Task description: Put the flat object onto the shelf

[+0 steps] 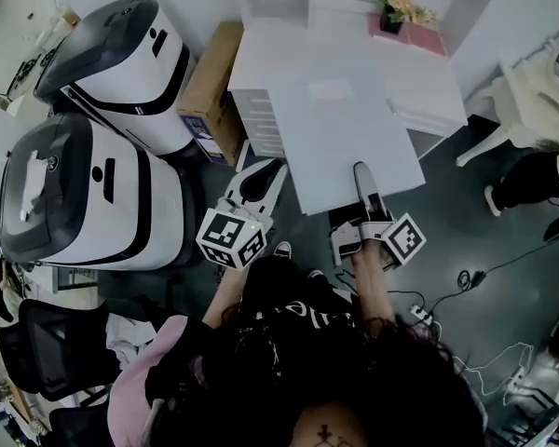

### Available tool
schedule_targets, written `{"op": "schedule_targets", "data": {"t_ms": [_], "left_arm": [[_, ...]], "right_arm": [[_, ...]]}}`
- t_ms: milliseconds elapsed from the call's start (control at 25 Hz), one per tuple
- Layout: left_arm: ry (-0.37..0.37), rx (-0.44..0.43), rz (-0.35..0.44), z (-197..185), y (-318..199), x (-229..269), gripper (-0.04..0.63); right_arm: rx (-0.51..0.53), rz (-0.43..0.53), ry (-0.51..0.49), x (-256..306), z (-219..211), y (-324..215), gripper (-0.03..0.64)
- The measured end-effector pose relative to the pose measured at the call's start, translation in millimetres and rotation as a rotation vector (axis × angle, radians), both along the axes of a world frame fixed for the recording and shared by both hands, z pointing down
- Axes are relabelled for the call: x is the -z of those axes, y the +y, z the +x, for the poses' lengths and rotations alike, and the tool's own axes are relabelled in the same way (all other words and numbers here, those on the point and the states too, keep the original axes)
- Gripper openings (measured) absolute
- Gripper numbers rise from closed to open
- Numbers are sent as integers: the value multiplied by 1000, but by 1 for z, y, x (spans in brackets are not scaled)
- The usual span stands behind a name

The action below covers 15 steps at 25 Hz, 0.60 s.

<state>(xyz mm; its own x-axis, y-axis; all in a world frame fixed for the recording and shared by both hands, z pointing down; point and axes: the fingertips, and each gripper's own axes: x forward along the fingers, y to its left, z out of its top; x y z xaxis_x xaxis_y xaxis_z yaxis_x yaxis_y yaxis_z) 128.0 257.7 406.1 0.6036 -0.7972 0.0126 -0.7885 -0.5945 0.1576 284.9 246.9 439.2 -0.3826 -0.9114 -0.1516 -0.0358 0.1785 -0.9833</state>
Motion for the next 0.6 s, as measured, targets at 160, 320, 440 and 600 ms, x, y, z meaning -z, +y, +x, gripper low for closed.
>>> {"op": "schedule_targets", "data": {"t_ms": [160, 320, 440, 600], "left_arm": [[2, 0, 5, -6, -9, 3, 44], [9, -8, 5, -13, -20, 3, 44], [10, -16, 6, -21, -30, 4, 44], [15, -26, 7, -35, -46, 5, 44]], "right_arm": [[-5, -10, -7, 0, -3, -10, 316], [-7, -25, 1, -3, -10, -22, 316], [-4, -28, 11, -4, -18, -32, 316], [0, -26, 3, -4, -32, -47, 316]]}}
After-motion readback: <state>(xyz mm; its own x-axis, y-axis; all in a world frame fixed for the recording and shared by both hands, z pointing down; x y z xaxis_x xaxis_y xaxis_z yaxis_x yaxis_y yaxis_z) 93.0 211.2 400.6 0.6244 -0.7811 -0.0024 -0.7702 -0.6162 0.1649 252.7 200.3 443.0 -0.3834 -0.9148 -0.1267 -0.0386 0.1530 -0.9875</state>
